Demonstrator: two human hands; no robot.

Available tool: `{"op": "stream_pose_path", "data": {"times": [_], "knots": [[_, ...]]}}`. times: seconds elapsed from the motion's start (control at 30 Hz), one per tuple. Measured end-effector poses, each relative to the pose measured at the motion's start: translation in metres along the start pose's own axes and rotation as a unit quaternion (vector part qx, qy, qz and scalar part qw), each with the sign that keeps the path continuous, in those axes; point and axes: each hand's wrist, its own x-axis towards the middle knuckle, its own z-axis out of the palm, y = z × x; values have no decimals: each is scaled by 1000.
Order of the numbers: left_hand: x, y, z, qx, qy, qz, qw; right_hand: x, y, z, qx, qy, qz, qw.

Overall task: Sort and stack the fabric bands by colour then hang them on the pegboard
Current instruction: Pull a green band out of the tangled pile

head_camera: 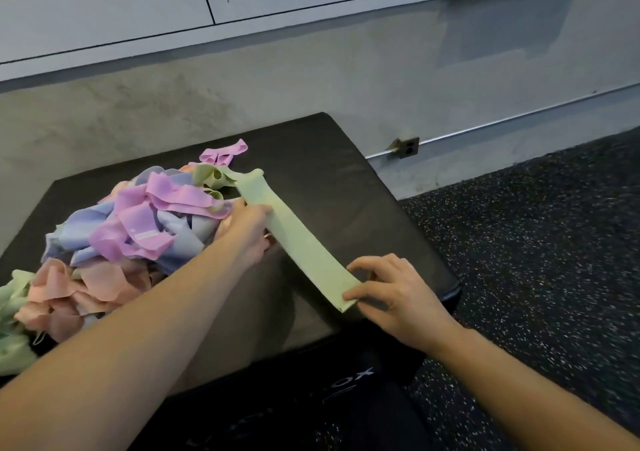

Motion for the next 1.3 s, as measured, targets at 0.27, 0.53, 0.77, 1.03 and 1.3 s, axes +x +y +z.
{"op": "stream_pose_path", "data": {"times": [0.27,0.53,0.77,1.03,1.3], "knots": [[28,-19,69,113,-49,-12,992,6,33,7,-75,-38,-100,991],[70,-34,81,279,-16,52,959,-1,50,28,4,-142,-46,989],[57,-33,64,396,2,152,906,4,42,23,23,-143,13,989],[-12,-37,-8,399,-95,231,882,24,10,19,66,-140,85,984],[-36,-60,-123,446,-51,262,855,52,-29,43,115,-170,113,972]]}}
